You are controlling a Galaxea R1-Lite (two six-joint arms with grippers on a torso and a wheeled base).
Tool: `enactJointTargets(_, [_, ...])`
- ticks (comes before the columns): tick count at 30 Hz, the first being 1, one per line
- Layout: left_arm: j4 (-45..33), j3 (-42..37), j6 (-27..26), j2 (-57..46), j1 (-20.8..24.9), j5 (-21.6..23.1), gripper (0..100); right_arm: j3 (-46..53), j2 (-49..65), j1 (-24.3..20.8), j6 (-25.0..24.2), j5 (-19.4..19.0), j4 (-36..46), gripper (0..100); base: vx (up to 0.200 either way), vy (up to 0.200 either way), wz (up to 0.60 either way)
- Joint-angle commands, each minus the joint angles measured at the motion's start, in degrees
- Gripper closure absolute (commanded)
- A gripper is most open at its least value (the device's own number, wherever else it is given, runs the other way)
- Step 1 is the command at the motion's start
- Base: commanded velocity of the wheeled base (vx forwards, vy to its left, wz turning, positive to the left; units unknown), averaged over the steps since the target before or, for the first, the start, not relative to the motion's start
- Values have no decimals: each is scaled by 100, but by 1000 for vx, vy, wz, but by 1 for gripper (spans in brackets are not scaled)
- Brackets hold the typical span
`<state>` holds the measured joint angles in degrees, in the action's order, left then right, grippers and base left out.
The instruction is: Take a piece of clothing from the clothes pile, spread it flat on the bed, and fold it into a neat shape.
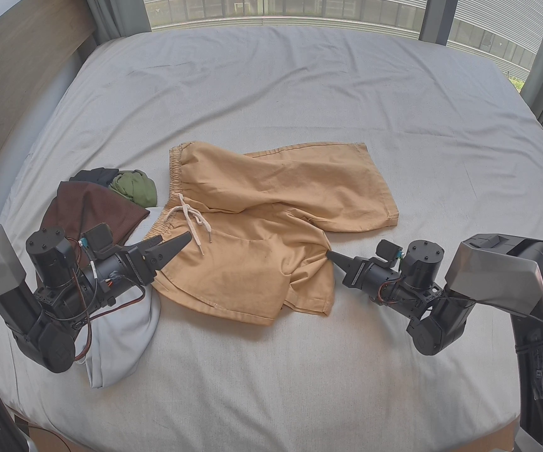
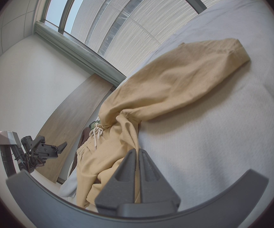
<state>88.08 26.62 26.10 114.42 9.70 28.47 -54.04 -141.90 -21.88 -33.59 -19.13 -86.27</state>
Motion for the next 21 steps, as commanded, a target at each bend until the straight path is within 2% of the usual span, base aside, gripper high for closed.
enactJointTargets(1, [-1,-8,0,10,5,1,0,-1,136,52,1,-3,-12,100,0,0,0])
enactJointTargets(11, [-1,-17,-8,63,49,1,0,95,163,79,27,-3,-21,100,0,0,0])
enactJointTargets(12, [-1,-17,-8,89,49,1,0,113,180,79,36,-3,-30,0,0,0,0])
enactJointTargets(21, [-1,-26,-17,116,84,1,0,843,444,-18,256,-30,32,0,0,0,0])
